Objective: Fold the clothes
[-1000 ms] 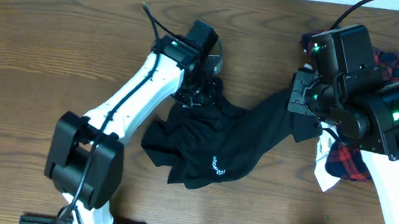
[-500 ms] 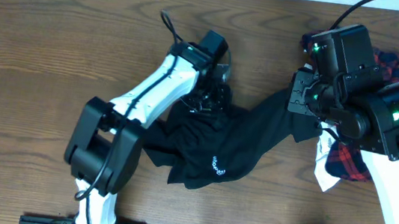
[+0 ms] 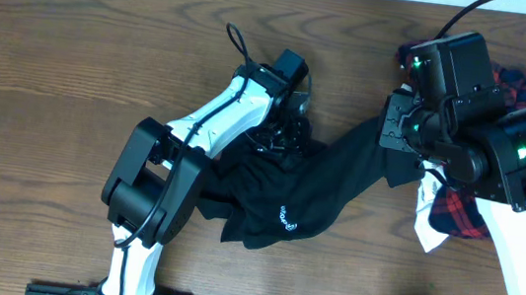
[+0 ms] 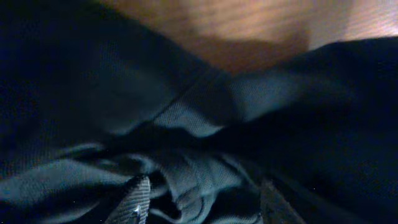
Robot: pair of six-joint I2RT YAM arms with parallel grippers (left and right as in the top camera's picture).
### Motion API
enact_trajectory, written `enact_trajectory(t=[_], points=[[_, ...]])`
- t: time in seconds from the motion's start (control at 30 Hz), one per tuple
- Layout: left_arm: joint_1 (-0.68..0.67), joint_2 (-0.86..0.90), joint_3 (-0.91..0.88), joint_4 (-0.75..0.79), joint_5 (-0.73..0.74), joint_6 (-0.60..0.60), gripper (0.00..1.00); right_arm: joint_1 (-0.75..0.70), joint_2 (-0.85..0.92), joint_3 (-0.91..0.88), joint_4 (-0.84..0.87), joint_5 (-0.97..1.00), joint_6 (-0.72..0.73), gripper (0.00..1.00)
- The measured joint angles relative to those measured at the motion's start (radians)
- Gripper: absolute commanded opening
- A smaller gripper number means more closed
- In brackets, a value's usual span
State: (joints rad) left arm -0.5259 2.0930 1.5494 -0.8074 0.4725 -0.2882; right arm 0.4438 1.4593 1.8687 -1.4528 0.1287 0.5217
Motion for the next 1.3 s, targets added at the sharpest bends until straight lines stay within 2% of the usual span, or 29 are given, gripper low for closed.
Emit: enact_trajectory(t=[0.53, 0.63, 0.83, 0.9, 1.3], points=[[-0.022, 0.0, -0.016, 0.016, 0.0, 0.0, 0.57, 0.0, 0.0, 0.0, 0.0, 0.0, 0.0, 0.01], [-0.022, 0.0, -0.03, 0.012, 0.0, -0.003, 0.4, 0.0, 0.0, 0.0, 0.0, 0.0, 0.0, 0.01], [-0.022, 0.0, -0.034, 0.007, 0.002, -0.001, 0.19, 0.0, 0.0, 0.0, 0.0, 0.0, 0.0, 0.01], [-0.022, 0.0, -0.034, 0.007, 0.001, 0.001, 0.06, 0.0, 0.0, 0.0, 0.0, 0.0, 0.0, 0.01], [0.016, 0.0, -0.034, 0.008, -0.001, 0.0, 0.06, 0.0, 0.0, 0.0, 0.0, 0.0, 0.0, 0.01]])
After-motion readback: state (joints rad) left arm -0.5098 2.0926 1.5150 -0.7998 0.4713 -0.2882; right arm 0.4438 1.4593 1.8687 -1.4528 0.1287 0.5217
